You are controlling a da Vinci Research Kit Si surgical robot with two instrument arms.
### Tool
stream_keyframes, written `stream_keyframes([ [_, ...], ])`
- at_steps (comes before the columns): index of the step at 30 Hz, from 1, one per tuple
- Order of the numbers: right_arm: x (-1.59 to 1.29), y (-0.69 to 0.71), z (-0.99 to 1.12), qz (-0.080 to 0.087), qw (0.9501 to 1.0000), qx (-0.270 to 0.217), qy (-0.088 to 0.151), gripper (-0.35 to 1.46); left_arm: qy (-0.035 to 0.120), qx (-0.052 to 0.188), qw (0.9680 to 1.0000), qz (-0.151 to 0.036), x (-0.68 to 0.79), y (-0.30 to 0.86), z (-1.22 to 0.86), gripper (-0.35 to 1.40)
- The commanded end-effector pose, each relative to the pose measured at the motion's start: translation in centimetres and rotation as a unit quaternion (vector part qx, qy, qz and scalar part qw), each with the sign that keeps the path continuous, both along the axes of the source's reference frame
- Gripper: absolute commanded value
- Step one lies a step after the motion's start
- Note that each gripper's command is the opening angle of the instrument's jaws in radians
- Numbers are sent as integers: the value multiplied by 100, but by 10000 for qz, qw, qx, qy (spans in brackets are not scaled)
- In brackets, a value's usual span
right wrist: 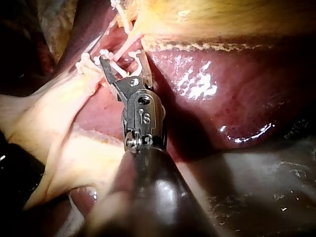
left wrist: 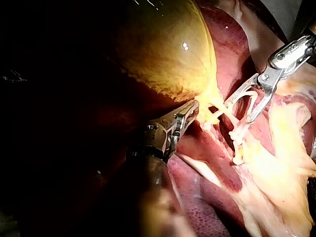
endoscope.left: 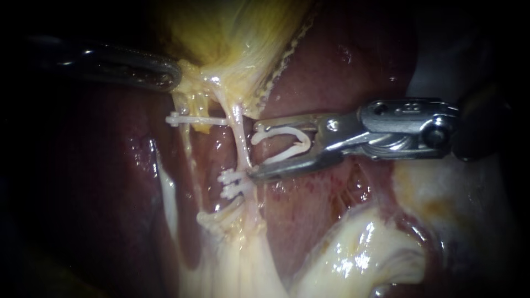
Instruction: Clipping third clip right tube
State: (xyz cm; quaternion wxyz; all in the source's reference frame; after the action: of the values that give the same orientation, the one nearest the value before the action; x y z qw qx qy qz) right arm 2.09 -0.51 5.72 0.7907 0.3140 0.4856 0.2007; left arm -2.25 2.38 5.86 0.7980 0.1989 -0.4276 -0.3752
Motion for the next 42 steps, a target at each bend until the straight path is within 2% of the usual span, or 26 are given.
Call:
stream_keyframes([
  [1, 3, -1, 4, 42, 10000, 24, 34, 47, 2, 1, 10000, -2, 0, 0, 0, -35],
  [5, 16, -3, 23, 228, 9995, 102, 194, 49, 3, 1, 10000, -4, -1, 0, 0, -35],
  [8, 24, -5, 36, 398, 9977, 341, 435, 50, 4, 1, 10000, -5, -2, 0, 1, -35],
  [10, 30, -4, 39, 478, 9949, 560, 694, 50, 4, 1, 10000, -6, -2, 0, 1, -35],
  [12, 34, -3, 39, 490, 9914, 724, 976, 50, 4, 1, 10000, -5, -2, 0, 1, -35],
  [13, 35, -3, 38, 521, 9878, 866, 1183, 50, 4, 1, 10000, -5, -2, 0, 1, -35],
  [16, 36, -1, 30, 500, 9789, 1182, 1589, 50, 4, 1, 10000, -5, -1, 0, 0, -35],
  [18, 36, 2, 24, 467, 9765, 1218, 1717, 49, 4, 1, 10000, -5, -1, 0, 0, -35],
  [25, 34, 12, -1, 344, 9739, 1312, 1820, 45, 6, 1, 10000, -8, -2, 0, 0, -35],
  [29, 31, 19, -7, 379, 9719, 1352, 1890, 42, 8, 1, 10000, -11, -2, -1, -1, -35],
  [33, 27, 22, -5, 437, 9722, 1343, 1869, 35, 9, 0, 10000, -12, -3, -1, -1, -35],
  [37, 27, 25, 0, 478, 9722, 1361, 1845, 17, 9, 0, 10000, -13, -3, -1, -1, -35],
  [42, 24, 26, 4, 555, 9689, 1684, 1728, -15, 11, 0, 10000, -16, -4, 0, -1, -35],
])
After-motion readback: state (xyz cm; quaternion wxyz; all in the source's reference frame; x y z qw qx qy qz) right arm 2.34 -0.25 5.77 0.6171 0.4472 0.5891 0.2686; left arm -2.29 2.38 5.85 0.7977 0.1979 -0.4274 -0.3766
